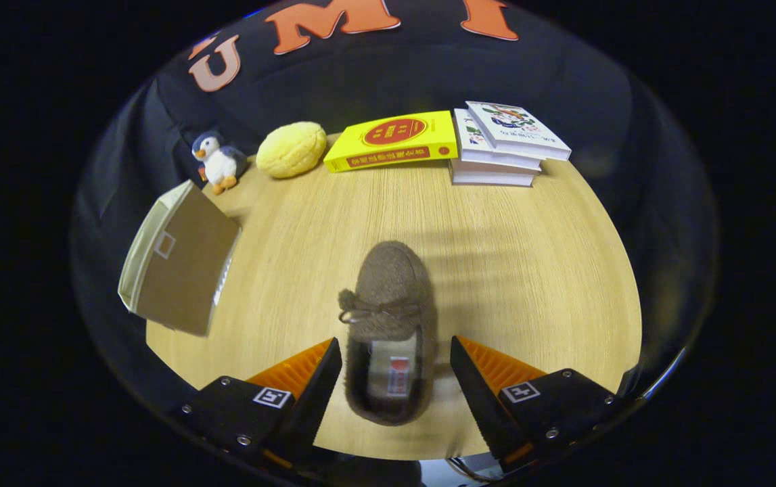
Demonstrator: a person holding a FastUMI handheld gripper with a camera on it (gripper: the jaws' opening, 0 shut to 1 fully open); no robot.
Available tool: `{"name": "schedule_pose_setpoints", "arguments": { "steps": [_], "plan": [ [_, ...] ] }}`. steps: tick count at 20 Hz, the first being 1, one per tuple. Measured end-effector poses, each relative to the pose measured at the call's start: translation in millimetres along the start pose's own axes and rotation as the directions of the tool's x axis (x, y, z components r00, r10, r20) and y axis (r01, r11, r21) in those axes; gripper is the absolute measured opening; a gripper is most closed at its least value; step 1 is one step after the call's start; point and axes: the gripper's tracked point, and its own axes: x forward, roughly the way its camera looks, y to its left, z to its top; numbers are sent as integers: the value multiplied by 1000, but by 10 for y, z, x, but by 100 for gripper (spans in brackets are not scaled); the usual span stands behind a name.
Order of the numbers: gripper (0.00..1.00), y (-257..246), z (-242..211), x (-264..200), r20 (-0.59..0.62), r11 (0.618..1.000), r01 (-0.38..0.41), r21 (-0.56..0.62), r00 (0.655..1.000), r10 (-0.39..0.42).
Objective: Open the storage box then place both shoes into the box .Put the left shoe in first, then the right shoe, with the right side of both shoes facing outward in a uniform manner.
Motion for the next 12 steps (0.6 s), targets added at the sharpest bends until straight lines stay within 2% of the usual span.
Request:
{"name": "schedule_pose_setpoints", "arguments": {
  "steps": [3, 7, 9, 11, 12],
  "plan": [
    [94, -109, -64, 233, -4, 999, 7, -50, 1000, -7],
    [83, -129, 11, 514, 3, 999, -2, -32, 1000, 2],
    [74, -94, 62, 583, 22, 1000, -9, -16, 1000, 9],
    [53, -75, 79, 687, 27, 1000, -3, 12, 1000, 3],
    [43, -139, 57, 720, 21, 999, 30, 21, 999, -30]
  ]
}}
